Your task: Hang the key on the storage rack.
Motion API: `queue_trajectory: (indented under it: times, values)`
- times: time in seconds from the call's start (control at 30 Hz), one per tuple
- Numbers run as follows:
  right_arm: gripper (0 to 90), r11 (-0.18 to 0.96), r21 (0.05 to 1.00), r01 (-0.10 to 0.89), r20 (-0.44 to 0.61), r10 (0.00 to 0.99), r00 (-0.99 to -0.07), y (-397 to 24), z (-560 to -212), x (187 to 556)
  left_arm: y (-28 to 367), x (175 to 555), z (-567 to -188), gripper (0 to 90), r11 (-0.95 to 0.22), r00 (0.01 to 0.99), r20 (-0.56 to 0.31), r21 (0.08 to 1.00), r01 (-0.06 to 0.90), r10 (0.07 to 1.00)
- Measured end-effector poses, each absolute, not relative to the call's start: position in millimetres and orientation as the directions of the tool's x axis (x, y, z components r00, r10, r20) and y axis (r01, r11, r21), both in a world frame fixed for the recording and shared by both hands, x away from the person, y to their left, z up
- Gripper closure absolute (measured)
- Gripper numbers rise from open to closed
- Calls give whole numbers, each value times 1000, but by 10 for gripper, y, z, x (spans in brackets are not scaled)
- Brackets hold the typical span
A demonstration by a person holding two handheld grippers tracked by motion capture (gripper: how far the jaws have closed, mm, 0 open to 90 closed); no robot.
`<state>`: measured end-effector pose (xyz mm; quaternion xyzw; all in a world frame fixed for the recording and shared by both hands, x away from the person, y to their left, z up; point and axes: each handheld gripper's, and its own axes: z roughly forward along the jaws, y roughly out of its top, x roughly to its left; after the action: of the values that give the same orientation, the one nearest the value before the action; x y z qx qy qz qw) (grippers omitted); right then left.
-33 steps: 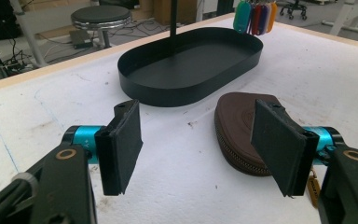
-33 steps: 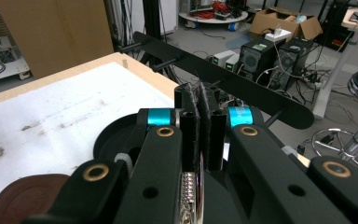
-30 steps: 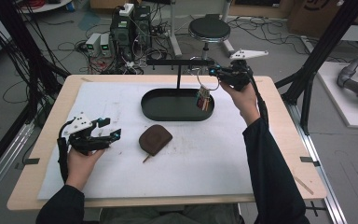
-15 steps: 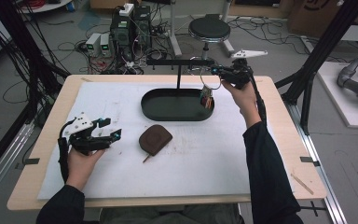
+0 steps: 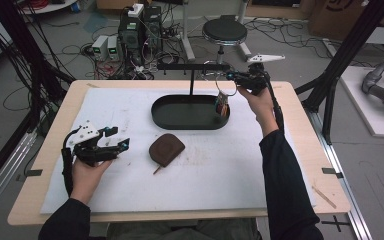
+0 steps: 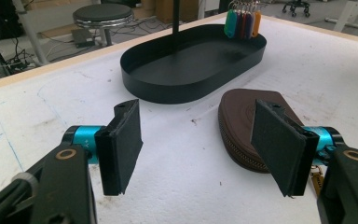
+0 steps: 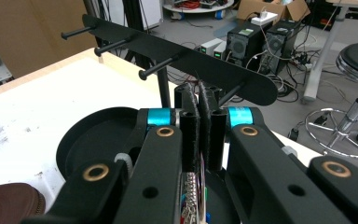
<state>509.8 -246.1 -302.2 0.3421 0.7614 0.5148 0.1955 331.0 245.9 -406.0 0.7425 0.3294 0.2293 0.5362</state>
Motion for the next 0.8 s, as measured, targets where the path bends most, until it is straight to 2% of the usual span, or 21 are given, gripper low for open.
queue_trajectory:
  times: [0.8]
  values:
    - [882, 205, 920, 333, 80, 736, -672, -2517, -3091, 5185, 2455, 3315, -4074, 336, -216, 680, -7, 946, 243, 733]
